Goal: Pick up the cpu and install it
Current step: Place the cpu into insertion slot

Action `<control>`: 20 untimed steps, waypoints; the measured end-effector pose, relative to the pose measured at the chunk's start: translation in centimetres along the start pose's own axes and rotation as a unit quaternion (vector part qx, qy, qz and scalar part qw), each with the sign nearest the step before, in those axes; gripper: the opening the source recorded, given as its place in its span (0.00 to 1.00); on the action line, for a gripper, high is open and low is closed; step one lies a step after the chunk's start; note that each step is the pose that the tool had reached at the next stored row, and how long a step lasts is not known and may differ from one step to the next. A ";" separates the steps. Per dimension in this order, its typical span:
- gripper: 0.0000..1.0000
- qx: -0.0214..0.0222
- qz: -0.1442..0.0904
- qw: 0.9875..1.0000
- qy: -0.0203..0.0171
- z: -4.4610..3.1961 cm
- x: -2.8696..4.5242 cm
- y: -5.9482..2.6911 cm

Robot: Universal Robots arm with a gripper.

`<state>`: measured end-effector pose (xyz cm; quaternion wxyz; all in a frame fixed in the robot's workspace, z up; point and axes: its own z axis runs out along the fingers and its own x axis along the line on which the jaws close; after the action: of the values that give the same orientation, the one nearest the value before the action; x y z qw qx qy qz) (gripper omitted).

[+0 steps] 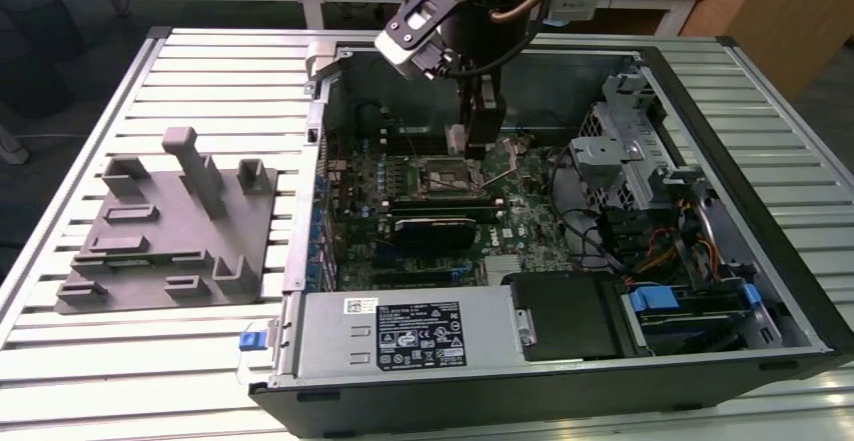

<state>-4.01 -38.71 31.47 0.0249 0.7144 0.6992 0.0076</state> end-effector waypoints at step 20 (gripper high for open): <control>0.54 0.002 0.000 1.000 0.000 1.46 0.04 -0.07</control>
<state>-4.00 -38.70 30.00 0.0234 0.7144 0.6993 0.0060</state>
